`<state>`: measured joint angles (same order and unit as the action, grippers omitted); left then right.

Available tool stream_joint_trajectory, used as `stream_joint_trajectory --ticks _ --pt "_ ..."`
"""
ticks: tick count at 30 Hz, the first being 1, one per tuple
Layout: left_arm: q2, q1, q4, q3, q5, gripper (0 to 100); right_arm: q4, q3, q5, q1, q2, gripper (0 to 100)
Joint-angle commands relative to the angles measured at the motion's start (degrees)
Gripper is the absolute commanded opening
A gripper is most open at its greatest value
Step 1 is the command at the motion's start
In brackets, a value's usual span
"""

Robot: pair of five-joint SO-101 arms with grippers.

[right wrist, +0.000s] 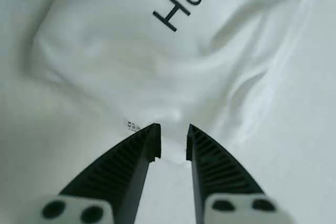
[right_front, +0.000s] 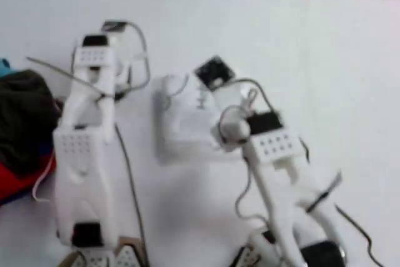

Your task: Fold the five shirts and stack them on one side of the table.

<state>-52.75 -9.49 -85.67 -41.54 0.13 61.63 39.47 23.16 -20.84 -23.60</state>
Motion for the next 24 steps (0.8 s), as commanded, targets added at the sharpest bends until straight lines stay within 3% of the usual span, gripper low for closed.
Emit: stream_joint_trajectory --ticks 1,11,17,24 --pt "-1.2 -0.7 1.9 -1.7 1.0 3 -0.8 -2.8 2.2 1.2 5.8 8.7" --pt "-1.7 -0.4 2.0 -1.8 1.0 3 1.7 -2.5 10.5 13.9 10.1 8.7" --pt "-1.5 -0.4 2.0 -2.2 1.0 3 1.9 -2.4 11.7 14.7 9.5 8.7" --pt "-1.5 4.1 -10.2 -18.2 1.0 3 5.9 -9.8 8.3 14.7 1.8 8.7"
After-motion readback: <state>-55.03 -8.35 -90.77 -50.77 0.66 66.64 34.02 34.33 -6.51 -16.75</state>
